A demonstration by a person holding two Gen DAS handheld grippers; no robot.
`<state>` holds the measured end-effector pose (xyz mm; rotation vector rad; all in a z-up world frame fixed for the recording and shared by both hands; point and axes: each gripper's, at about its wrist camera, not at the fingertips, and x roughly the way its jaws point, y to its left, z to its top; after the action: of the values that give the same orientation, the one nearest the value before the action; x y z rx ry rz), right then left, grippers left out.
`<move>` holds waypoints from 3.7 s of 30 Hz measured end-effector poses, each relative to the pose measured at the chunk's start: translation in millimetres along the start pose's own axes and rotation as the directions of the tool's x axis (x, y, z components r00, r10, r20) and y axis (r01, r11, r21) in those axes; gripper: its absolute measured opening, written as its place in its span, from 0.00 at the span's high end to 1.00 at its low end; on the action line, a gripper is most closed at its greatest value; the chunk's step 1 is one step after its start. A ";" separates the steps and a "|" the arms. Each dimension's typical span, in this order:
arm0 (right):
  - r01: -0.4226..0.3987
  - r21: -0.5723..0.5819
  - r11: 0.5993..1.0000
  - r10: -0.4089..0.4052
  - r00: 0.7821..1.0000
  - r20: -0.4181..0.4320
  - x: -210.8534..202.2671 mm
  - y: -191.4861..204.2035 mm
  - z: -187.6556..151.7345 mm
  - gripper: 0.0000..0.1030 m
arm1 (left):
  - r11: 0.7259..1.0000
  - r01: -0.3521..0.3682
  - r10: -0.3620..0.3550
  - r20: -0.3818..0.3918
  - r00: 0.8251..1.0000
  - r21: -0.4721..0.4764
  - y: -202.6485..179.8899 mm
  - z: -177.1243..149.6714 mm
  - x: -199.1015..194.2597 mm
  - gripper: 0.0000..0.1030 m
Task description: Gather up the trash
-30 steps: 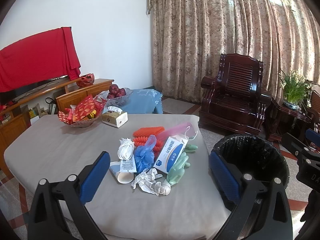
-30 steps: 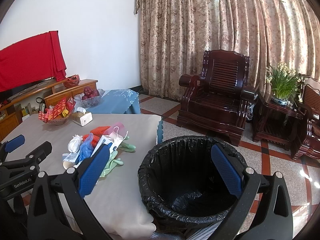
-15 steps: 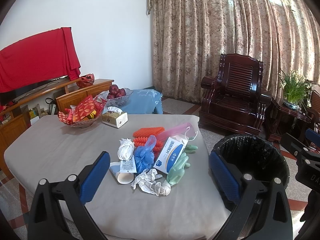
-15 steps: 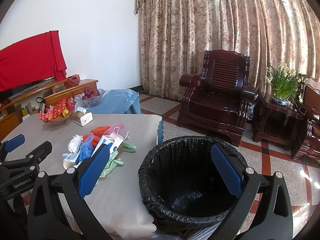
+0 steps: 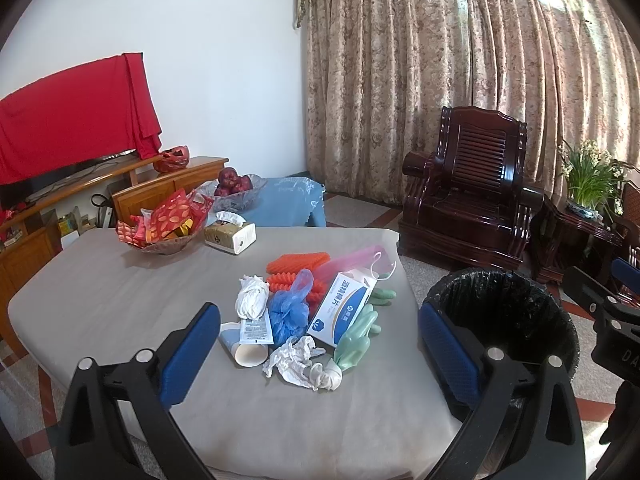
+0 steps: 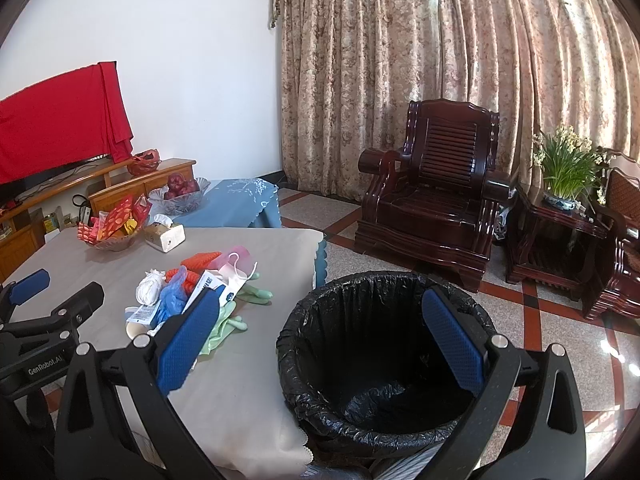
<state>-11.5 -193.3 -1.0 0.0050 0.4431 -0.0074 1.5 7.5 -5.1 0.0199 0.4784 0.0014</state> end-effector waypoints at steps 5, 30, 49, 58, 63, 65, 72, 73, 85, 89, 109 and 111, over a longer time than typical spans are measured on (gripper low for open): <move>0.001 -0.001 1.000 -0.001 1.000 -0.002 4.4 3.1 2.5 0.04 | 1.000 -0.001 0.001 -0.002 1.000 -0.002 7.5 -0.1 -2.6 0.06; -0.177 -0.093 0.980 0.164 0.977 -0.138 124.1 93.5 -32.7 0.09 | 0.972 -0.231 0.226 -0.120 0.967 -0.031 118.7 -42.6 92.9 0.06; -0.358 -0.082 0.930 0.302 0.873 -0.384 220.0 150.8 -76.7 0.64 | 0.982 -0.171 0.151 -0.218 0.964 -0.075 135.7 -61.1 148.1 0.07; -0.448 -0.063 0.892 0.392 0.835 -0.387 204.8 141.9 -64.7 0.88 | 0.988 -0.143 0.126 -0.230 0.965 -0.057 123.1 -59.7 152.6 0.07; -0.439 -0.063 0.896 0.390 0.847 -0.361 188.4 125.0 -53.9 0.89 | 0.992 -0.120 0.107 -0.228 0.968 -0.044 112.6 -59.1 152.0 0.07; -0.433 -0.063 0.899 0.386 0.853 -0.352 186.3 119.8 -51.9 0.89 | 0.993 -0.110 0.098 -0.231 0.968 -0.042 107.8 -60.0 152.2 0.07; -0.407 -0.079 0.910 0.361 0.872 -0.331 173.2 101.0 -50.2 0.89 | 0.996 -0.068 0.053 -0.250 0.967 -0.052 82.4 -68.9 155.1 0.13; -0.405 -0.076 0.911 0.360 0.872 -0.332 172.6 99.1 -51.0 0.89 | 0.997 -0.060 0.044 -0.260 0.965 -0.053 77.0 -72.0 158.1 0.15; -0.384 -0.053 0.922 0.347 0.879 -0.326 170.1 80.1 -52.8 0.89 | 0.996 -0.053 0.026 -0.364 0.931 -0.066 51.2 -99.2 202.8 0.57; -0.381 -0.052 0.923 0.346 0.881 -0.324 168.9 78.7 -51.5 0.89 | 0.996 -0.037 0.002 -0.385 0.923 -0.084 53.5 -102.4 205.0 0.84; -0.287 -0.050 0.957 0.272 0.941 -0.203 125.7 26.8 -24.7 0.89 | 0.986 0.160 -0.167 -0.212 0.963 -0.049 -3.1 -32.5 139.1 0.87; -0.252 -0.040 0.967 0.240 0.951 -0.194 125.1 10.4 -23.3 0.89 | 0.981 0.191 -0.193 -0.204 0.960 -0.032 -18.4 -28.8 139.9 0.87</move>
<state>91.6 -183.5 -75.7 -0.0022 0.6297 0.2548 112.3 -9.5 -95.4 -0.0391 0.6872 -0.1860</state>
